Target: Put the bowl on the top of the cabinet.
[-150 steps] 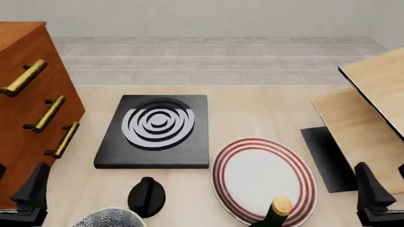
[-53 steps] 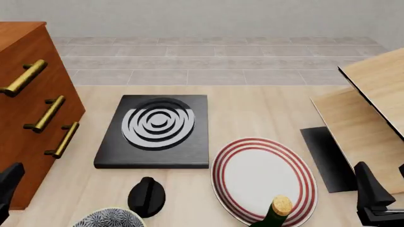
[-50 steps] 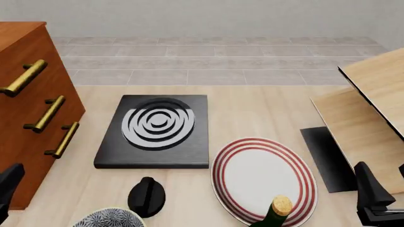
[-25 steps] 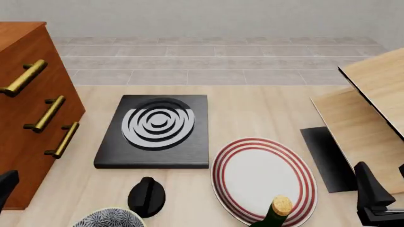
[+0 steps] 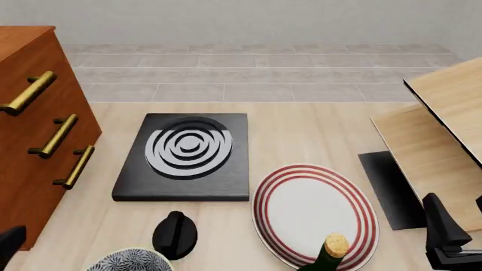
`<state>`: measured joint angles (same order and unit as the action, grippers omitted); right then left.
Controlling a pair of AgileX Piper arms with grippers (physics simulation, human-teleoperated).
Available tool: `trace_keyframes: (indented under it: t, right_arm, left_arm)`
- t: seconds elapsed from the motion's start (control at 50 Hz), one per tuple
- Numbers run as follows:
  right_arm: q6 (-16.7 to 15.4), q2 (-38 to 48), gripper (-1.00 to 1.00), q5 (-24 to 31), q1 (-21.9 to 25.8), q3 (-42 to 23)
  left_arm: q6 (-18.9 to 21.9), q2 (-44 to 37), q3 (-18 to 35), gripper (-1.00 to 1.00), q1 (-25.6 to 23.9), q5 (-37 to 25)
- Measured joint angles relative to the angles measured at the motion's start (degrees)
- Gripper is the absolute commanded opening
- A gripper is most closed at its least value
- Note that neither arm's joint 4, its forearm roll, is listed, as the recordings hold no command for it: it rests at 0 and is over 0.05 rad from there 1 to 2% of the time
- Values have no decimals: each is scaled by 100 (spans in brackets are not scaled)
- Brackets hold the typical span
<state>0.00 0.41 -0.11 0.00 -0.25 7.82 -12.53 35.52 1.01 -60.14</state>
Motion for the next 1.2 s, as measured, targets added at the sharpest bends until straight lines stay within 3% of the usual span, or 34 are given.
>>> trace_keyframes:
  t: [0.5, 1.2]
  right_arm:
    - [0, 0, 100, 0, 0, 0]
    - [0, 0, 100, 0, 0, 0]
  left_arm:
    - [-15, 220, -130, 100, -145, -681]
    - [-986, 50, -386, 100, -1264, -963]
